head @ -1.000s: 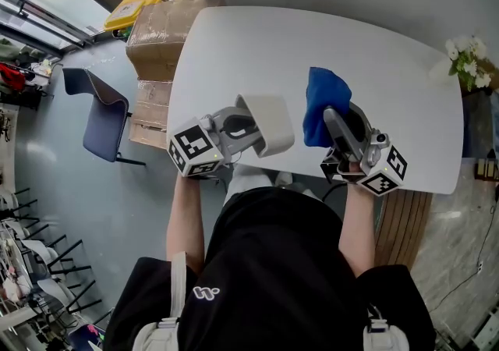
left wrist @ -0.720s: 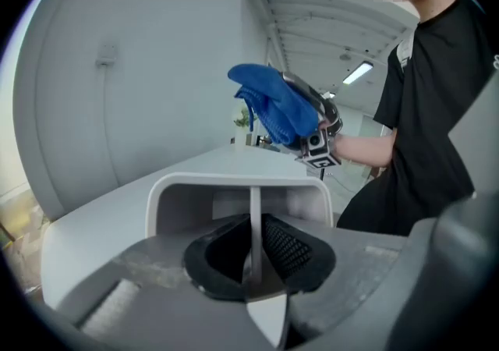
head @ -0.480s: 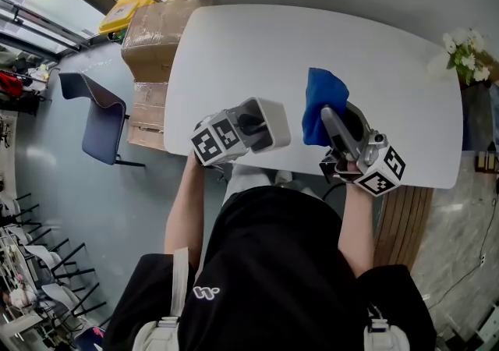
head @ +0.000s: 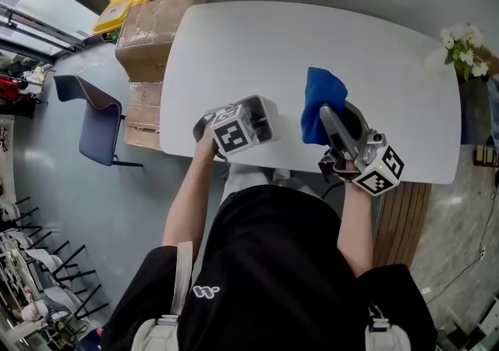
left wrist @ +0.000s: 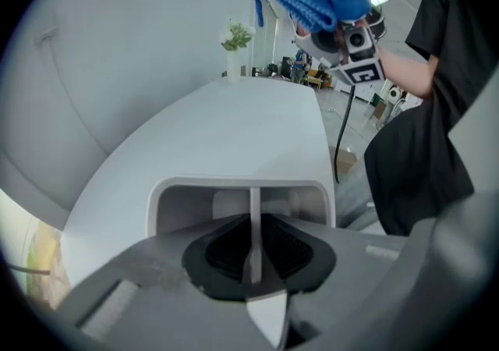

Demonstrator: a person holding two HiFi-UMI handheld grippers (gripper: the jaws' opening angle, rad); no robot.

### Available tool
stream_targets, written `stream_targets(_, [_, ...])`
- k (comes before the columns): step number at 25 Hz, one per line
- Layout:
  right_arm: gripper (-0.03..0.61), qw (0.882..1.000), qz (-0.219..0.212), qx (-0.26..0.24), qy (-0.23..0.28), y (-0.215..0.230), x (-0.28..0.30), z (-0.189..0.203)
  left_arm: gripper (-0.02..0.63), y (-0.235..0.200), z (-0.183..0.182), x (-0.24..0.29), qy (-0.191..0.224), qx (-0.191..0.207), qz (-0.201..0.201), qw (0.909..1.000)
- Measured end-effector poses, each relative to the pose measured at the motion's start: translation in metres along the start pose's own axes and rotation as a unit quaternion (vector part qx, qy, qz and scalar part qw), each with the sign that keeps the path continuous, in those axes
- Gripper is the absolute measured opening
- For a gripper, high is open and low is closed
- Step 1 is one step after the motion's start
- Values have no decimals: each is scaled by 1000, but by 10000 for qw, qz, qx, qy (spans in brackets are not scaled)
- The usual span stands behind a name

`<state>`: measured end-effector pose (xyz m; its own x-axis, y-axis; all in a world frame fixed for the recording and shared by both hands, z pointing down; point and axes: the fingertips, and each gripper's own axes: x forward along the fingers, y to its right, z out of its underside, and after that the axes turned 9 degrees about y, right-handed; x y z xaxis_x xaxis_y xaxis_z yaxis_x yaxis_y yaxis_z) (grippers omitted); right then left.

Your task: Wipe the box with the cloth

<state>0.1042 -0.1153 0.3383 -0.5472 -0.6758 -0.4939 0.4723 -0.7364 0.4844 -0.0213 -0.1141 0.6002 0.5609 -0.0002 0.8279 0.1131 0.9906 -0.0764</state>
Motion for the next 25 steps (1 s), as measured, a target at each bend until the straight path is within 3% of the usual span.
stream_targets(5, [54, 9998, 179, -75, -29, 6, -3, 1, 51, -10, 12, 12, -586, 366, -131, 9975])
stream_targets(13, [54, 9968, 570, -488, -261, 15, -3, 9, 52, -15, 7, 24, -801, 473, -143, 9956])
stream_targets(20, [55, 9862, 1106, -1120, -505, 24, 0, 13, 52, -19, 5, 29, -963, 514, -198, 9938])
stream_targets(25, [54, 9817, 1317, -1227, -616, 31, -1, 16, 54, -18, 1, 40, -1275, 775, -256, 9885])
